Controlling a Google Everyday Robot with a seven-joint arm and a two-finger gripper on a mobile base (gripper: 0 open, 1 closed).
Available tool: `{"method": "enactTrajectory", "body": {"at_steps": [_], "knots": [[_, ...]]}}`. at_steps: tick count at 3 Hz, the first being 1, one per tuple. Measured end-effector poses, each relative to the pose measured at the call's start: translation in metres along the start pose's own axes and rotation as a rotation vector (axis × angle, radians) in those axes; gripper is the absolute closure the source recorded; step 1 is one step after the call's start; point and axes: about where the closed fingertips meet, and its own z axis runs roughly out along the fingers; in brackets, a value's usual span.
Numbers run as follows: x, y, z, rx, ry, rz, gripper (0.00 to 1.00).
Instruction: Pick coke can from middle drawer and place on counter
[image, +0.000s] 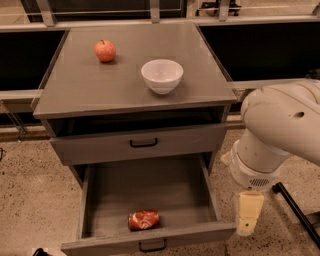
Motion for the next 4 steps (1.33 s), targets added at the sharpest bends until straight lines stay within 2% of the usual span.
{"method": "enactTrajectory", "body": {"at_steps": [1, 2, 3, 4], "knots": [[-0.015, -0.002, -0.005, 0.06, 0.046, 0.0, 0.0], [-0.061, 0.0, -0.006, 0.117, 0.096, -0.14, 0.0], [-0.113, 0.023, -0.031, 0.157, 0.142, -0.339, 0.0], [-0.113, 0.023, -0.031, 0.157, 0.142, -0.339, 0.0]]}}
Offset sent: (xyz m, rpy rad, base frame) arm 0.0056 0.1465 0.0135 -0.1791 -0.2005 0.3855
